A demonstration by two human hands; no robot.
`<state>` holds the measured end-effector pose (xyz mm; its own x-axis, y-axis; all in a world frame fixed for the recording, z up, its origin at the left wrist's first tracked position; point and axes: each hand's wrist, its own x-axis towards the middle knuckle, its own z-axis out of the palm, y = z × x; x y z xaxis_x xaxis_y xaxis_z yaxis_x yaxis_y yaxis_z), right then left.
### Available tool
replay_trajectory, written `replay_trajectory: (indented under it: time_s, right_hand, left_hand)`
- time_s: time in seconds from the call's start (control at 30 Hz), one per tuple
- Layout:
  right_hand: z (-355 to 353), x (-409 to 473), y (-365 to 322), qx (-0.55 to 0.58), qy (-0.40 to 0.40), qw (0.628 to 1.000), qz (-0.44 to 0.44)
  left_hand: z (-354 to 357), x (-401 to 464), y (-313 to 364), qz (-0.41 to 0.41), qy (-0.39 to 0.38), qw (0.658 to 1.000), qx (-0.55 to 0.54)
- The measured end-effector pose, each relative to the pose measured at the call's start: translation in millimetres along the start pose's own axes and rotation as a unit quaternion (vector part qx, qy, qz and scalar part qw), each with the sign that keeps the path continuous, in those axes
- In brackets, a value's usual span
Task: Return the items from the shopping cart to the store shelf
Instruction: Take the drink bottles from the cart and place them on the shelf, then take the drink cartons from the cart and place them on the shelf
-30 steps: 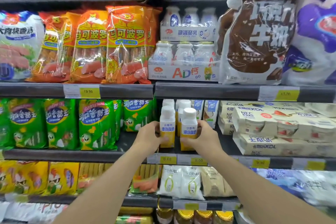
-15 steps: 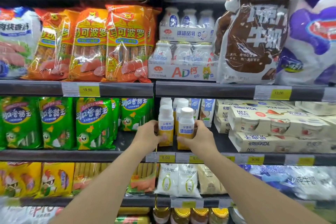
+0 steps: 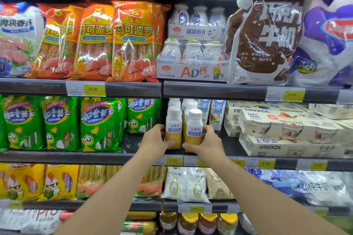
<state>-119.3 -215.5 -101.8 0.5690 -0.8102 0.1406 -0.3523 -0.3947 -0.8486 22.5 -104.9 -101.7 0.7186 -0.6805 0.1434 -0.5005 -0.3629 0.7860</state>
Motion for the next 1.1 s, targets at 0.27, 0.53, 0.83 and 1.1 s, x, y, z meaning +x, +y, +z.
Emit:
replay_trajectory:
  time_s: [0.27,0.53,0.83,1.1]
  right_hand:
    - [-32,-13,8,-0.034,-0.031,0.999,0.013]
    - [-102,-86,43,-0.111,-0.026,0.993,-0.022]
    - [-323,-198,189,-0.344,0.097,0.914,0.191]
    - [-502,-346,297,-0.423,0.188,0.800,0.381]
  left_hand:
    - [3,-78,17,0.082,-0.147,0.975,0.144]
    - [108,-93,54,0.218,-0.367,0.858,0.286]
    - [284,-141,207,0.374,-0.406,0.784,0.283]
    - [475,-244,361,0.527,-0.335,0.708,0.330]
